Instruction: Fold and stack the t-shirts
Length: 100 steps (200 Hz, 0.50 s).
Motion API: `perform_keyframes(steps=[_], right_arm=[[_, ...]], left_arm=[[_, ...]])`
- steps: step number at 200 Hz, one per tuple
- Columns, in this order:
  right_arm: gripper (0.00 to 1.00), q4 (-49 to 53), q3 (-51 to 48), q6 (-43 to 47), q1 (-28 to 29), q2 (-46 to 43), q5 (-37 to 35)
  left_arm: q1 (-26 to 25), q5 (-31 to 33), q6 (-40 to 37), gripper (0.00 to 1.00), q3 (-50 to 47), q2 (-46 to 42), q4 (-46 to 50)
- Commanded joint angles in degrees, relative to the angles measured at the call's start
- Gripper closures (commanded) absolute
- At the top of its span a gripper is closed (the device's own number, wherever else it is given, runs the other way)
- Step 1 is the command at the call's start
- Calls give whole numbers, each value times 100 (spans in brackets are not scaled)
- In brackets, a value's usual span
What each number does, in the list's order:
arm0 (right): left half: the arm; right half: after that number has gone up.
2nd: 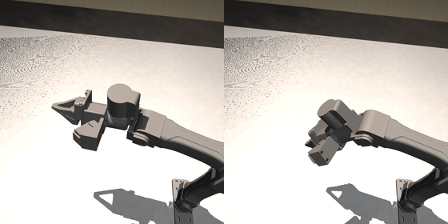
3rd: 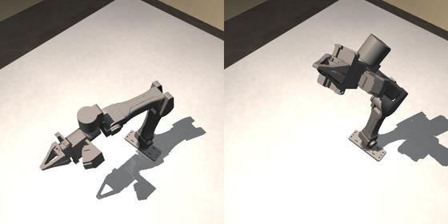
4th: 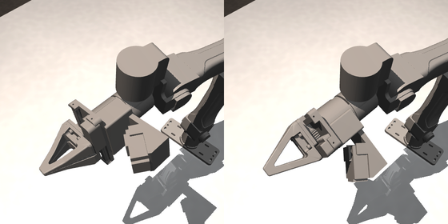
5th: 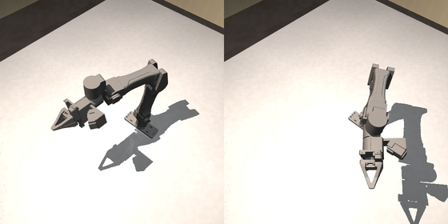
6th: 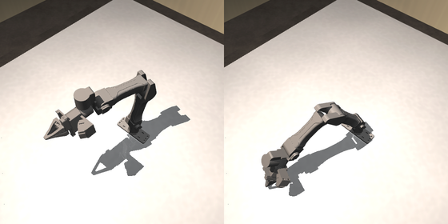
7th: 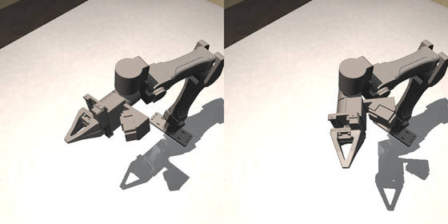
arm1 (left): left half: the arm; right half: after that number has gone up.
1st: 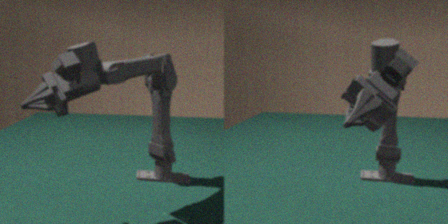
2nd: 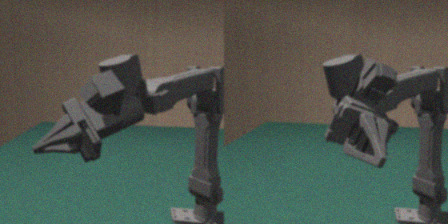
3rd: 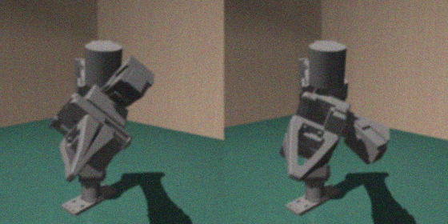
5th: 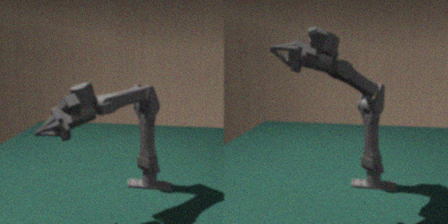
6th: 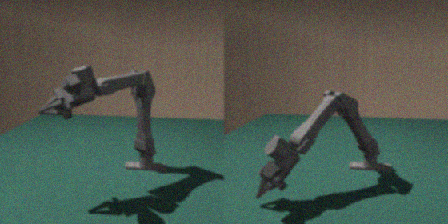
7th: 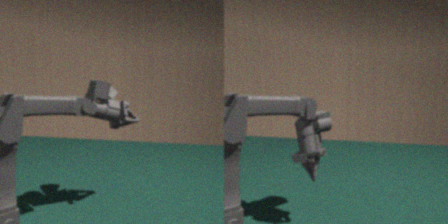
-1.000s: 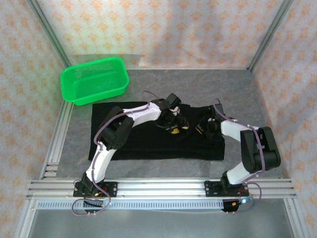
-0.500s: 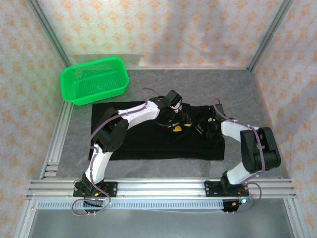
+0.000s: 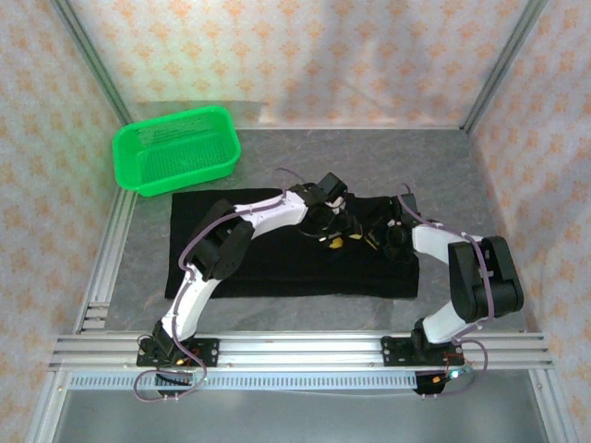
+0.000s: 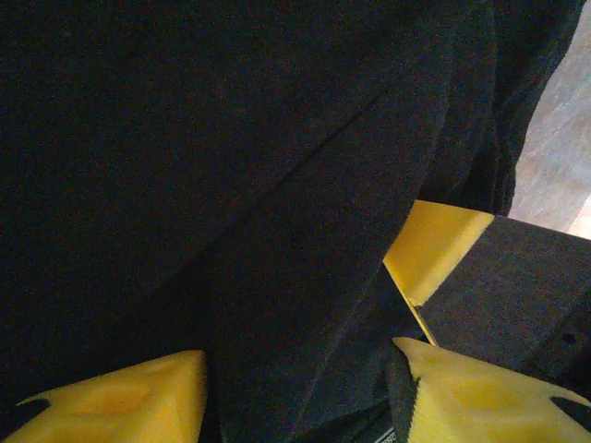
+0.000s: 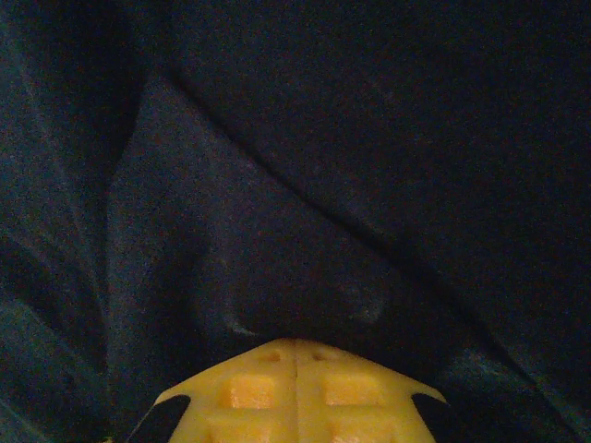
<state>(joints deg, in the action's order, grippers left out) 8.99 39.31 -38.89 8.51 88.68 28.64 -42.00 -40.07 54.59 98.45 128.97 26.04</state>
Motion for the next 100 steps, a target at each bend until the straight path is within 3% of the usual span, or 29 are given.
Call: perform_keyframes(steps=[1, 48, 100], right_arm=[[99, 388, -266, 83, -52, 342, -304], [99, 351, -301, 68, -52, 368, -267], [100, 339, -337, 73, -52, 353, -234]], left_arm=[[-32, -27, 193, 47, 123, 63, -334], [-35, 112, -50, 56, 453, 312, -193], [-37, 261, 100, 61, 444, 296, -812]])
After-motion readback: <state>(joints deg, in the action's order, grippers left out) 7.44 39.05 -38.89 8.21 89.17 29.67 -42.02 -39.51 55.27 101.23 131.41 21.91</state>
